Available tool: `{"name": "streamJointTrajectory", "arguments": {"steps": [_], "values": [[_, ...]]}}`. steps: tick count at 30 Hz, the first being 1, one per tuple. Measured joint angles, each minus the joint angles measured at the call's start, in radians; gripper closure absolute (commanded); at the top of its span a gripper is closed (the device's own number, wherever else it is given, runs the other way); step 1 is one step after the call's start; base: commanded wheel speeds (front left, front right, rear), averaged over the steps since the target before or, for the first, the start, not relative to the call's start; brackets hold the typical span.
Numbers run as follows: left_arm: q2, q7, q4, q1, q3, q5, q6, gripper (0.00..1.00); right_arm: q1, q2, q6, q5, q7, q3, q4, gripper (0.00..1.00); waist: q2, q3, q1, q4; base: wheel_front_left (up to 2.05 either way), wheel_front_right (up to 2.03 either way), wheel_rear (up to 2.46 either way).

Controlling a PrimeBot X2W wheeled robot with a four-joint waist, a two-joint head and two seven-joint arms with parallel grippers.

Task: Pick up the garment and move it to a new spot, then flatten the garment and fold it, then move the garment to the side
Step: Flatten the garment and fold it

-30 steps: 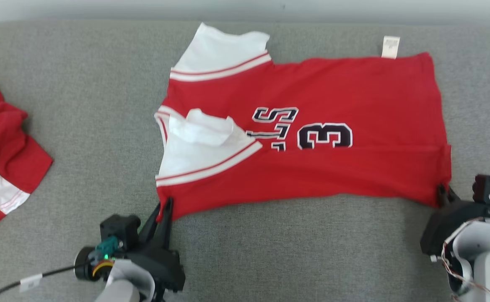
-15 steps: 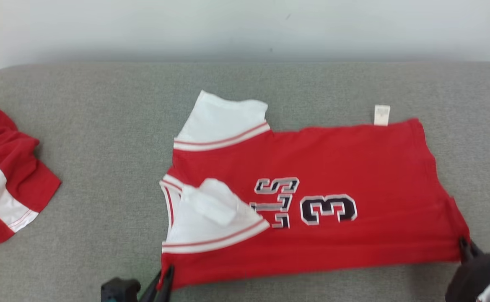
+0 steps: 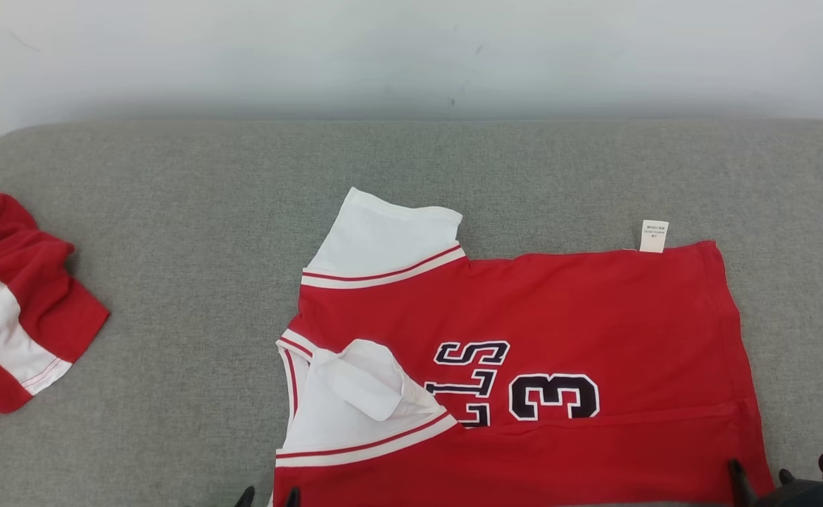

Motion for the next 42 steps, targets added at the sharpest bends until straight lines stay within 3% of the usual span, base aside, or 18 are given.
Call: {"name": "streamJointTrajectory", "arguments": {"steps": [6, 13, 15, 17, 23, 27, 32, 36, 42], "values": [[-0.016, -0.010, -0.078, 0.024, 0.051, -0.095, -0.020, 0.00, -0.007, 0.000, 0.000, -0.037, -0.031, -0.014, -0.043, 0.00, 0.0000, -0.014, -0.0001, 0.007, 0.00, 0.00, 0.00], [0.057, 0.015, -0.171, -0.099, 0.081, -0.043, -0.023, 0.00, -0.111, 0.000, 0.000, -0.088, -0.015, 0.014, -0.165, 0.00, 0.0000, -0.003, 0.0000, 0.007, 0.00, 0.00, 0.00], [0.060, 0.035, -0.164, -0.154, 0.082, -0.036, -0.025, 0.00, -0.177, -0.001, 0.000, -0.034, -0.007, 0.033, -0.167, 0.00, 0.0000, 0.011, 0.0000, 0.002, 0.00, 0.00, 0.00], [0.060, 0.058, -0.137, -0.219, 0.077, -0.028, -0.032, 0.00, -0.250, -0.001, 0.000, 0.018, -0.008, 0.051, -0.150, 0.00, 0.0000, 0.028, 0.0000, -0.005, 0.00, 0.00, 0.00], [0.020, 0.139, 0.030, -0.519, 0.052, 0.004, -0.071, 0.00, -0.393, 0.000, 0.000, -0.022, -0.012, 0.156, -0.086, 0.00, 0.0001, 0.107, 0.0002, -0.024, 0.00, 0.00, 0.00], [0.031, 0.202, 0.167, -0.694, 0.044, 0.027, -0.102, 0.00, -0.503, 0.000, 0.000, -0.004, -0.032, 0.239, -0.053, 0.00, 0.0001, 0.173, 0.0002, -0.049, 0.00, 0.00, 0.00], [0.075, 0.246, 0.275, -0.815, 0.044, 0.046, -0.126, 0.00, -0.603, -0.002, 0.000, 0.012, -0.076, 0.276, -0.026, 0.00, 0.0001, 0.236, 0.0003, -0.090, 0.00, 0.00, 0.00], [0.077, 0.301, 0.351, -0.884, 0.036, 0.049, -0.143, 0.00, -0.627, -0.002, 0.000, 0.050, -0.107, 0.303, -0.002, 0.00, 0.0002, 0.291, 0.0003, -0.136, 0.00, 0.00, 0.00], [0.077, 0.303, 0.387, -0.956, 0.043, 0.042, -0.151, 0.00, -0.624, -0.002, 0.000, 0.057, -0.126, 0.315, 0.021, 0.00, 0.0002, 0.357, 0.0004, -0.193, 0.00, 0.00, 0.00]]}}
